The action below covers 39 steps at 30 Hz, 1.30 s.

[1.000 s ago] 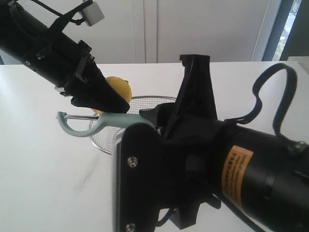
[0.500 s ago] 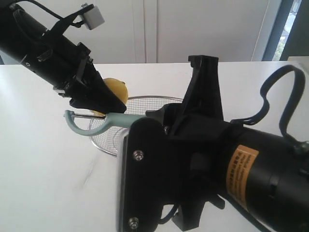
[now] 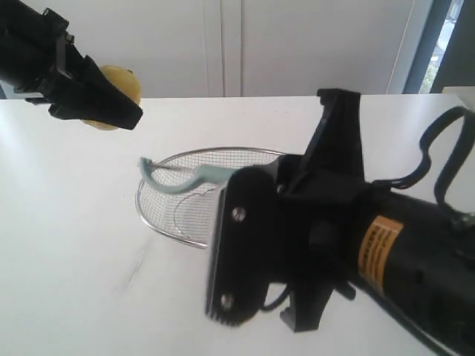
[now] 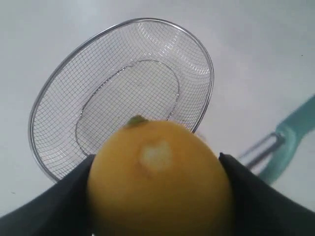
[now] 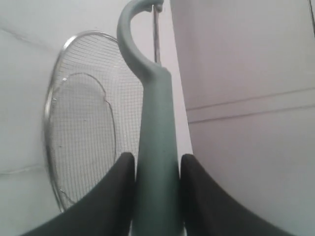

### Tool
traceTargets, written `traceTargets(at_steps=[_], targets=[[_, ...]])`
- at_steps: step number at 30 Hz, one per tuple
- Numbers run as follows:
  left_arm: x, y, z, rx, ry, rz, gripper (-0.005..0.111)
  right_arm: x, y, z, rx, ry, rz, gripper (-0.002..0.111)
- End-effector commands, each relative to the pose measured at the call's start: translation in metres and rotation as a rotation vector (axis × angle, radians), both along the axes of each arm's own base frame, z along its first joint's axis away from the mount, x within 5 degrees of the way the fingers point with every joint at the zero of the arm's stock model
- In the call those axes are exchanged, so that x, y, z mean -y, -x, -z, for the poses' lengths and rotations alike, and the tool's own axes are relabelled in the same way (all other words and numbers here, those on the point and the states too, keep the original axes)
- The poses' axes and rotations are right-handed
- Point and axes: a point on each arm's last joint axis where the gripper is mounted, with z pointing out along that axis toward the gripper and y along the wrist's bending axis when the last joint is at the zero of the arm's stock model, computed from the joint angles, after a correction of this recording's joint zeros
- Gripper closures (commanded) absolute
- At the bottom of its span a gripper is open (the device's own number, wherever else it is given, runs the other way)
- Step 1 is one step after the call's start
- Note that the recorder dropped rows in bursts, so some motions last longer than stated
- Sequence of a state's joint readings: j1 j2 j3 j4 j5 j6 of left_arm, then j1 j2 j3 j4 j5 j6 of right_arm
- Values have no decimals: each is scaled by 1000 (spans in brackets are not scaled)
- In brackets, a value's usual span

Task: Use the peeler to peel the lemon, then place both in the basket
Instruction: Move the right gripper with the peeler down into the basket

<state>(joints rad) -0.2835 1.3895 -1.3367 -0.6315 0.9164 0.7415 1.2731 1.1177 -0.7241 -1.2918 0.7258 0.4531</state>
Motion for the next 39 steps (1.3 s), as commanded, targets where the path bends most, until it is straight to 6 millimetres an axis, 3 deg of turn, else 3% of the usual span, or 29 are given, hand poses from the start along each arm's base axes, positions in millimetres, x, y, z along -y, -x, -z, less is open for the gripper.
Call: traceTargets(at_steps=[1, 9, 20, 26, 32, 39], targets=[[-1, 5, -3, -22, 9, 13, 107, 19, -25, -4, 0, -100, 161, 108], [-3, 10, -7, -17, 6, 7, 107, 48, -59, 2, -245, -344, 386, 108], [-10, 29, -20, 36, 4, 1, 107, 66, -78, -18, -395, -540, 526, 108], [-12, 36, -10, 27, 3, -19, 107, 63, -93, -29, -527, -596, 582, 108], [-13, 38, -4, 10, -2, -20, 107, 52, -130, -15, -661, -435, 664, 108], [-13, 38, -3, 11, 4, -24, 107, 24, -171, -1, -711, -407, 681, 108]])
